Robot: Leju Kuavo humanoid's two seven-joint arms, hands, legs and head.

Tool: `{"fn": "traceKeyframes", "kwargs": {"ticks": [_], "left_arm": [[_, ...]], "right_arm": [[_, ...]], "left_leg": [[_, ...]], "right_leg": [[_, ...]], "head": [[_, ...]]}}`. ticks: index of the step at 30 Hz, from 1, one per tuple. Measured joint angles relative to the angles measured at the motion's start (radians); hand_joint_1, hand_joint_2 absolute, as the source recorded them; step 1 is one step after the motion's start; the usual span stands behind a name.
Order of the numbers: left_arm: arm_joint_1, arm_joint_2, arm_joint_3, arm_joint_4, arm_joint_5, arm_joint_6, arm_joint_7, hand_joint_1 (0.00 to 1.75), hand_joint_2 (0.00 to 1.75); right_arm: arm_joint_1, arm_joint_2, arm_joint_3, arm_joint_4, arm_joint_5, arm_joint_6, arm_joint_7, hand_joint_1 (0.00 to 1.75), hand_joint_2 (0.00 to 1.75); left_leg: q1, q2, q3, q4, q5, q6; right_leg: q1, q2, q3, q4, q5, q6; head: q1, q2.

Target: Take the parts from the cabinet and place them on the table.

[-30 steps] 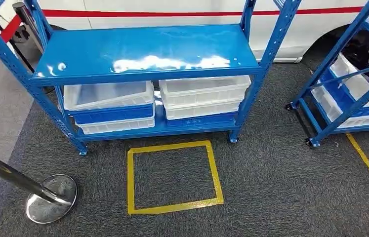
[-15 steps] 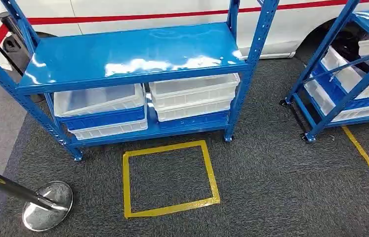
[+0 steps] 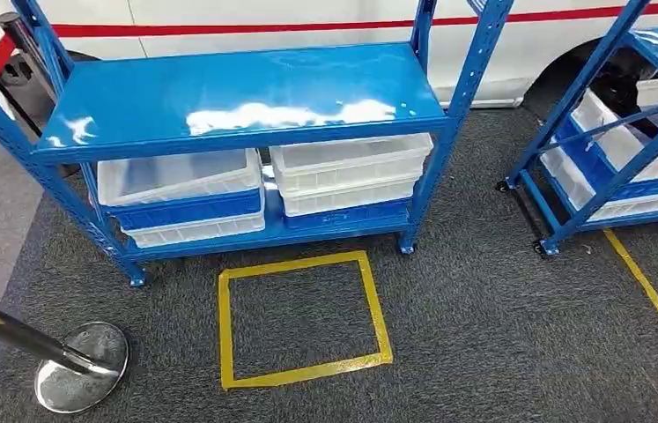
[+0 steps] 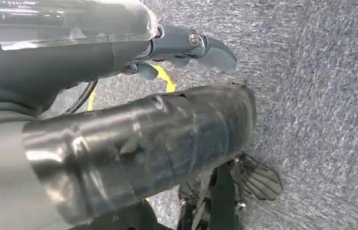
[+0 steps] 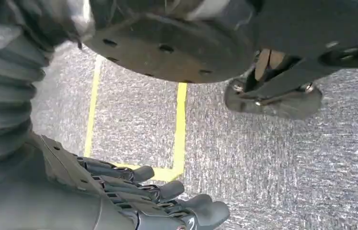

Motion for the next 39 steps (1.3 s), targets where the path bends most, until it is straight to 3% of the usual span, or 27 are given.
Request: {"fn": "traceKeyframes", "kwargs": {"ticks": [1,2,5,7,8,10,11,12,13,15,16,17,18,19,21,22,30,31,37,38,39], "left_arm": [[0.000,-0.001,-0.001,0.000,0.000,0.000,0.000,0.00,0.00],[0.000,-0.001,-0.001,0.000,0.000,0.000,0.000,0.00,0.00],[-0.001,-0.001,-0.001,0.000,0.000,0.000,0.000,0.00,0.00],[-0.002,0.000,-0.002,0.000,0.000,0.001,0.000,0.00,0.00],[-0.003,-0.001,-0.002,0.000,0.000,0.001,0.000,0.00,0.00],[0.000,-0.001,-0.002,0.000,0.000,0.002,0.000,0.00,0.00],[0.002,-0.001,-0.002,0.000,0.001,0.002,0.000,0.00,0.00],[0.003,-0.002,-0.002,0.000,0.001,0.002,0.000,0.00,0.00],[0.004,-0.002,-0.002,0.000,0.001,0.002,0.000,0.00,0.00],[0.003,-0.001,-0.002,0.000,0.003,0.003,0.000,0.00,0.00],[0.003,-0.001,-0.002,0.000,0.006,0.003,-0.001,0.00,1.75],[0.002,-0.002,-0.002,0.000,0.008,0.004,-0.001,0.00,1.75],[0.001,-0.002,-0.002,0.000,0.008,0.004,-0.001,0.00,1.75],[0.001,-0.002,-0.002,0.000,0.009,0.006,-0.001,0.00,1.75],[0.003,-0.002,-0.002,0.000,0.010,0.009,-0.003,0.00,1.75],[0.003,-0.002,-0.002,0.000,0.010,0.010,-0.006,0.00,1.75],[0.002,-0.002,-0.002,0.000,0.011,0.013,0.002,0.00,1.75],[0.001,-0.002,-0.002,0.000,0.011,0.013,0.002,0.00,1.75],[0.001,-0.002,-0.002,0.000,0.012,0.013,0.004,0.00,1.75],[0.001,-0.002,-0.002,0.000,0.012,0.013,0.007,0.00,1.75],[0.001,-0.002,-0.002,0.000,0.012,0.013,0.010,0.00,1.75]], "right_arm": [[0.000,0.000,0.000,0.000,0.000,-0.001,0.000,0.00,1.75],[0.000,0.000,-0.001,0.000,0.000,-0.001,0.000,0.00,1.75],[0.000,0.000,-0.002,0.000,0.000,0.000,-0.003,0.00,1.75],[-0.001,0.001,-0.003,0.000,0.000,-0.001,-0.003,0.00,1.75],[-0.002,0.002,-0.004,0.000,0.000,-0.001,-0.003,0.00,1.75],[-0.003,0.002,-0.005,0.000,0.000,-0.001,-0.003,0.00,1.75],[-0.002,0.002,-0.005,0.000,0.001,-0.001,-0.003,0.00,1.75],[-0.002,0.003,-0.005,0.000,0.001,-0.001,-0.004,0.00,1.75],[-0.003,0.003,-0.005,0.000,0.003,-0.001,-0.006,0.00,1.75],[-0.003,0.003,-0.005,0.000,0.006,-0.002,-0.022,0.00,1.75],[-0.003,0.003,-0.005,0.000,0.009,-0.005,-0.028,0.00,0.00],[-0.003,0.003,-0.005,0.000,0.010,-0.011,-0.036,0.00,0.00],[-0.004,0.003,-0.005,0.000,0.009,-0.016,-0.038,0.00,0.00],[-0.003,0.003,-0.006,0.000,0.007,-0.022,-0.041,0.00,0.00],[-0.001,0.003,-0.006,0.000,0.003,-0.023,-0.041,0.00,0.00],[-0.001,0.003,-0.007,0.000,0.002,-0.023,-0.042,0.00,1.75],[-0.001,0.003,-0.008,0.000,0.000,-0.019,-0.048,0.00,1.75],[-0.002,0.003,-0.008,0.000,0.000,-0.019,-0.048,0.00,0.00],[-0.001,0.003,-0.010,0.000,0.000,-0.012,-0.050,0.00,0.00],[-0.001,0.003,-0.010,0.000,0.000,-0.006,-0.050,0.00,1.75],[-0.001,0.003,-0.011,0.000,0.000,-0.003,-0.050,0.00,1.75]], "left_leg": [[0.000,0.000,0.001,0.001,-0.002,-0.004],[-0.007,-0.001,-0.002,0.007,-0.004,-0.013],[-0.005,0.000,-0.001,-0.002,0.000,-0.032],[-0.001,-0.003,-0.005,0.017,-0.016,-0.043],[-0.001,-0.003,-0.027,0.062,-0.050,-0.046],[0.000,-0.003,-0.104,0.224,-0.130,-0.051],[0.001,-0.003,-0.136,0.290,-0.151,-0.054],[0.003,-0.004,-0.149,0.315,-0.148,-0.060],[0.007,-0.004,-0.135,0.288,-0.118,-0.067],[0.017,-0.003,-0.057,0.130,-0.029,-0.080],[0.024,-0.003,-0.016,0.043,0.002,-0.086],[0.018,-0.008,-0.006,0.020,-0.030,-0.091],[0.021,-0.013,-0.007,0.021,-0.007,-0.056],[0.018,-0.013,-0.008,0.022,-0.018,-0.058],[0.013,-0.013,-0.008,0.022,-0.016,-0.053],[0.013,-0.013,-0.008,0.022,-0.016,-0.053],[0.009,-0.013,-0.008,0.022,-0.017,-0.048],[0.009,-0.013,-0.008,0.022,-0.017,-0.048],[0.009,-0.013,-0.007,0.022,-0.017,-0.047],[0.010,-0.013,-0.007,0.022,-0.017,-0.047],[0.010,-0.013,-0.007,0.022,-0.017,-0.047]], "right_leg": [[0.001,-0.003,0.039,-0.079,0.017,-0.006],[0.010,-0.003,0.044,-0.101,0.003,-0.010],[0.014,0.002,0.039,-0.098,0.008,-0.027],[0.003,0.000,0.050,-0.115,0.017,-0.042],[0.003,-0.001,0.050,-0.116,0.019,-0.049],[0.007,-0.002,0.046,-0.115,0.018,-0.055],[0.008,-0.002,0.044,-0.113,0.018,-0.057],[0.008,-0.002,0.044,-0.110,0.017,-0.059],[0.008,0.000,0.044,-0.107,0.015,-0.060],[0.004,0.004,0.046,-0.097,0.008,-0.057],[0.004,0.005,0.044,-0.087,0.002,-0.052],[0.012,0.006,0.037,-0.076,-0.005,-0.044],[0.014,0.007,0.034,-0.071,-0.009,-0.042],[0.017,0.006,0.033,-0.072,-0.007,-0.040],[0.012,0.007,0.036,-0.075,-0.005,-0.035],[0.011,0.006,0.036,-0.077,-0.004,-0.033],[0.011,0.007,0.041,-0.086,-0.001,-0.027],[0.011,0.007,0.040,-0.086,-0.001,-0.027],[0.011,0.006,0.040,-0.086,-0.001,-0.027],[0.011,0.007,0.040,-0.086,-0.001,-0.027],[0.011,0.007,0.040,-0.086,-0.001,-0.027]], "head": [[0.000,0.000],[0.000,0.000],[-0.001,0.000],[-0.001,0.000],[-0.002,0.000],[-0.002,0.000],[-0.001,0.000],[-0.002,0.000],[-0.001,0.000],[-0.001,0.000],[-0.001,0.000],[-0.002,0.000],[0.002,0.000],[0.001,0.000],[0.000,0.000],[0.000,0.000],[0.001,0.000],[0.000,0.000],[0.000,0.000],[0.000,0.000],[0.000,0.000]]}}
